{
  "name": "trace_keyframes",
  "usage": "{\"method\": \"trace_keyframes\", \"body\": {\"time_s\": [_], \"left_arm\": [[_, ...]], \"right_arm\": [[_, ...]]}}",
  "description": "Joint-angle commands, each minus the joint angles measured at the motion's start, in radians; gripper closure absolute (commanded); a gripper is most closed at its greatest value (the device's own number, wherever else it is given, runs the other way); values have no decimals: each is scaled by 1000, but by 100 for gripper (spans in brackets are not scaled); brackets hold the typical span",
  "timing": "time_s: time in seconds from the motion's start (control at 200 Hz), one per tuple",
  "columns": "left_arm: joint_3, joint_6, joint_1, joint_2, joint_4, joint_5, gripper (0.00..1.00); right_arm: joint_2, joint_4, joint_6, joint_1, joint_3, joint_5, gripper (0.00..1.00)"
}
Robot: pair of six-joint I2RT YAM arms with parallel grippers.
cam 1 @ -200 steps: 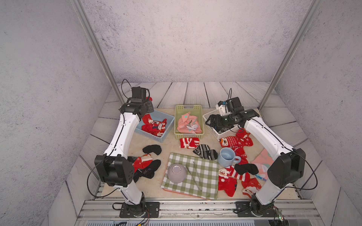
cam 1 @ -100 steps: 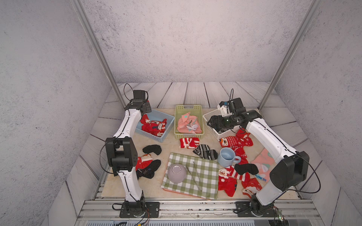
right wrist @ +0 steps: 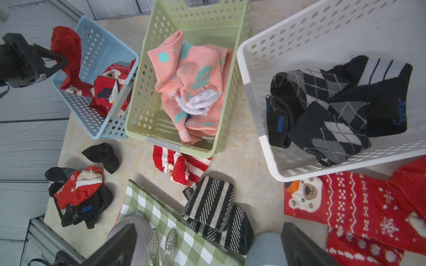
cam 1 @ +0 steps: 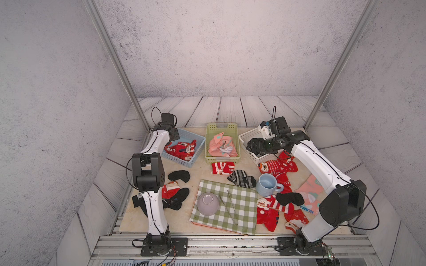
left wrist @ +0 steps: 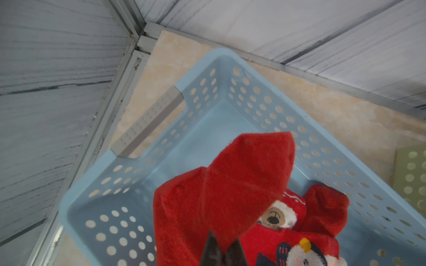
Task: Sort the socks into the basket by color
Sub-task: Place the sock in the bin.
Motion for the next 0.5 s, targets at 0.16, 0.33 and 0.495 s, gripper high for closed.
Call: {"method": "trace_keyframes", "body": {"time_s": [0.16, 0.33, 0.495], "left_arm": [[13, -23, 6, 29, -11, 44, 91], [8, -23, 5, 35, -2, 57, 73], [0, -31, 6, 28, 4, 69, 56]], "right_arm": [[-53, -31, -7, -4, -20, 32, 1], [-74, -29, -6, -3, -45, 37, 1], [-81, -37, -12, -4, -45, 42, 1]]}}
